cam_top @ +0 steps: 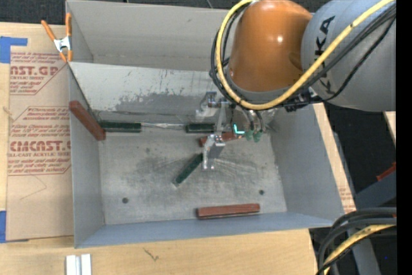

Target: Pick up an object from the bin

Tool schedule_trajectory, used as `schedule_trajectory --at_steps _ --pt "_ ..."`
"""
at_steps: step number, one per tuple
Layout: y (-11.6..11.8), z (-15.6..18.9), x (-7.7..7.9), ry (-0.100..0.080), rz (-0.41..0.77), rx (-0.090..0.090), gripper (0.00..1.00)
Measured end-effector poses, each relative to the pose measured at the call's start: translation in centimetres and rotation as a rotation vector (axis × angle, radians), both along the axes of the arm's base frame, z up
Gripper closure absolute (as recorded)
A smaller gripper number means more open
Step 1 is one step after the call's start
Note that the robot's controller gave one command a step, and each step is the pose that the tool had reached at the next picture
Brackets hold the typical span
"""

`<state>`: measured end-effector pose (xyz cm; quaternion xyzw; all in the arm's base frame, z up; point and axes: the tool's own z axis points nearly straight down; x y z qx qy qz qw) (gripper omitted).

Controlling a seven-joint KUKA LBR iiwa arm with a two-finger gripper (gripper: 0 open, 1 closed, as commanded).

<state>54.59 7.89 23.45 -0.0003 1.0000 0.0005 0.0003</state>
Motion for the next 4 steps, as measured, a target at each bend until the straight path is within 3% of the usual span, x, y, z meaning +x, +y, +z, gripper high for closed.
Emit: schedule_trajectory --at_steps 1,2,3,4 --pt "0.0 0.0 0.0 -0.001 -0.001 0.000 0.00" --pt "-0.9 -14.3 0.0 -0.006 0.349 0.000 1.00" --pt "-0.9 -16.0 0.1 -0.015 0.392 0.001 0.00" --pt "-0.9 -15.8 0.3 -0.019 0.391 0.001 1.00"
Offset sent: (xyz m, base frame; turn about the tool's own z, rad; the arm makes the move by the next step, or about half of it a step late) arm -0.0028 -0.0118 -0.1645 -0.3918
